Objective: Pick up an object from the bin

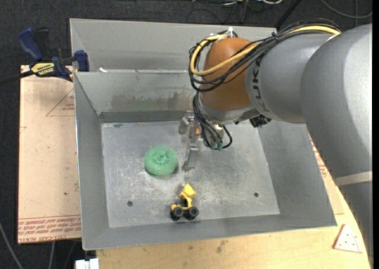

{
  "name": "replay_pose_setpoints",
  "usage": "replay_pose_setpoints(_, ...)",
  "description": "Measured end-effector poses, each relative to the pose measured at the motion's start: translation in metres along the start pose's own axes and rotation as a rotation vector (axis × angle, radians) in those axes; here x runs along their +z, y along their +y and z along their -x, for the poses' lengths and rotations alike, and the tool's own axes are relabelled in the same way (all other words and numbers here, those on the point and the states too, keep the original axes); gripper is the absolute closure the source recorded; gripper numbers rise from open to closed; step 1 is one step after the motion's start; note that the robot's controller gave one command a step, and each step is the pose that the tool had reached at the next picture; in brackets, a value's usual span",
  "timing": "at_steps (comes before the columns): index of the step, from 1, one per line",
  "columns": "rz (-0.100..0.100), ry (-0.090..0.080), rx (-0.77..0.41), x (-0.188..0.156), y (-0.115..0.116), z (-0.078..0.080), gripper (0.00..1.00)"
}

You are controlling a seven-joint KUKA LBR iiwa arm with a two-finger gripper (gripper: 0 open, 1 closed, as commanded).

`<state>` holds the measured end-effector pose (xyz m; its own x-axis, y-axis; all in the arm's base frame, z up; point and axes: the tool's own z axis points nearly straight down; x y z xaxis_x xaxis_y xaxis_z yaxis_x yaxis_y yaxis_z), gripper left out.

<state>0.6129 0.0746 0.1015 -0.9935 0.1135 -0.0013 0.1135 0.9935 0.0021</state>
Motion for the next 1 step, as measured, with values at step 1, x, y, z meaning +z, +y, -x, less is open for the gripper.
replay_pose_setpoints(1, -0.001, 0.0, -0.033, 0.0281, 0.0069, 0.006, 0.0)
